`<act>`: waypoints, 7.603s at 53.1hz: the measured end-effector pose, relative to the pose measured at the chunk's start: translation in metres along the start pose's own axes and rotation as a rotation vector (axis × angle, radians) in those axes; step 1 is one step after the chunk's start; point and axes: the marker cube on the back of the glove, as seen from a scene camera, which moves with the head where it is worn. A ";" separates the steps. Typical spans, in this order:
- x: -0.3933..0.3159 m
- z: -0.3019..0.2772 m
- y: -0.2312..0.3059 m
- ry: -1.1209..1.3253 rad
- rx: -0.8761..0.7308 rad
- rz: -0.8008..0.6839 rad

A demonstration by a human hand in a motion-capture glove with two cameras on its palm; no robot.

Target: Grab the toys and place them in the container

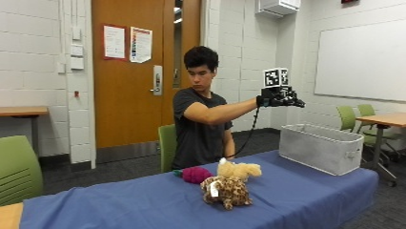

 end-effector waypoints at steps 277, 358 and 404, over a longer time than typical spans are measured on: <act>0.383 0.195 0.177 0.050 -0.258 0.426; 0.280 0.037 0.060 -0.040 -0.024 0.271; -0.140 0.005 -0.128 0.057 -0.031 -0.476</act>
